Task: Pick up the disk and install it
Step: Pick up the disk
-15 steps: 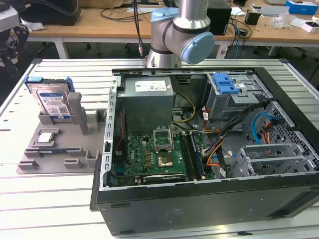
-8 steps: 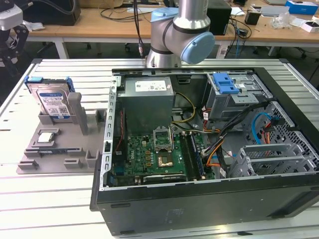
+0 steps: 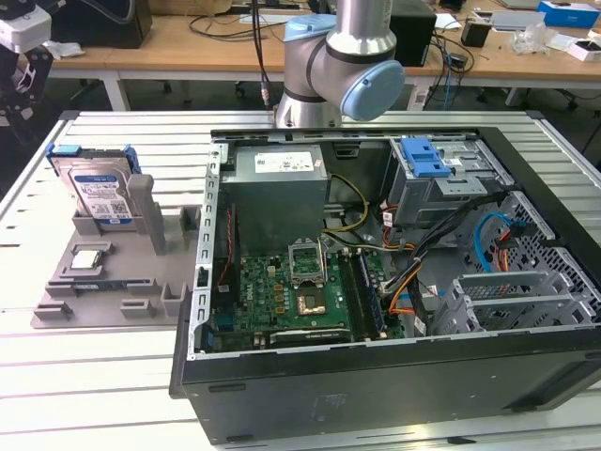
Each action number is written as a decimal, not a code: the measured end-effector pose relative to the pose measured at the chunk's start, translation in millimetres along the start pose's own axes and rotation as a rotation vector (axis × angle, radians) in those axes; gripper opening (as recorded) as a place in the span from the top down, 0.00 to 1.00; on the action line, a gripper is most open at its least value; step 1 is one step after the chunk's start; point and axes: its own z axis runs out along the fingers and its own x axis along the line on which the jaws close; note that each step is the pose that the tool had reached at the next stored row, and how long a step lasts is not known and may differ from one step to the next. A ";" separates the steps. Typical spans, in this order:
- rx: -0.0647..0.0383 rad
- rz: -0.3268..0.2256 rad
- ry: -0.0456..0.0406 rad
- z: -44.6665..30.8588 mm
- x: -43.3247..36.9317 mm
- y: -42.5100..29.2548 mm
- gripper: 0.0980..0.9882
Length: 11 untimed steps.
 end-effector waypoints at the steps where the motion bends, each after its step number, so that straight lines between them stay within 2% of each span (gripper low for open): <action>1: 0.000 -0.013 0.0006 0.0 0.0 0.0 0.99; 11: -0.004 -0.170 0.0072 0.0 0.0 0.0 0.99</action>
